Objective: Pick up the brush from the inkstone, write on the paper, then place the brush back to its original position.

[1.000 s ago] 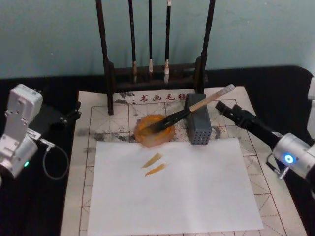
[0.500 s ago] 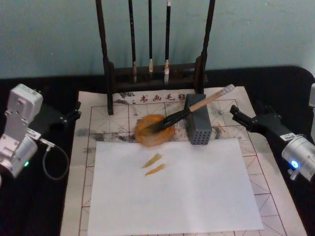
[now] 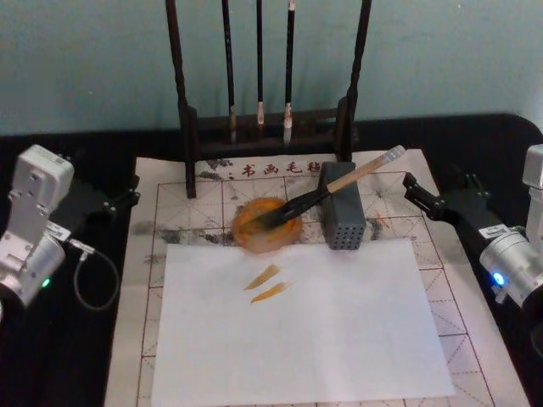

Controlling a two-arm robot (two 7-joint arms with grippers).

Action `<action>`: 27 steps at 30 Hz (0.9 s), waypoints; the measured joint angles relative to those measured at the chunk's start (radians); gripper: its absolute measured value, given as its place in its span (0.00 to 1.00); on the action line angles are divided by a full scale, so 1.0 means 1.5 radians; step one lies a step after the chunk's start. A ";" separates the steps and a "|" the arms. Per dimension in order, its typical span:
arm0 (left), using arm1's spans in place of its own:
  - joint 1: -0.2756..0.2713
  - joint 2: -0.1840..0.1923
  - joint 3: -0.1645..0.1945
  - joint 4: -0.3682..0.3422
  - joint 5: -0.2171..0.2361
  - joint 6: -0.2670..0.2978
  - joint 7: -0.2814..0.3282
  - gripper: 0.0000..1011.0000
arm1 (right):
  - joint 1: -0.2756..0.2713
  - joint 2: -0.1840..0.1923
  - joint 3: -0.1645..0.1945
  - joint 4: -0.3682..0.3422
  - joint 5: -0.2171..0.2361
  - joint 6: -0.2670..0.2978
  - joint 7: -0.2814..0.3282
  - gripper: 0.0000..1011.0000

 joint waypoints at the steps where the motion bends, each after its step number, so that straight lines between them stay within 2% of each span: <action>1: 0.000 0.000 0.000 0.000 0.000 0.000 0.000 0.99 | 0.000 0.000 0.000 0.000 0.000 0.000 0.000 0.99; 27: 0.000 0.000 0.000 0.000 0.000 0.000 0.000 0.99 | -0.001 0.004 -0.002 -0.002 0.000 -0.001 0.000 0.99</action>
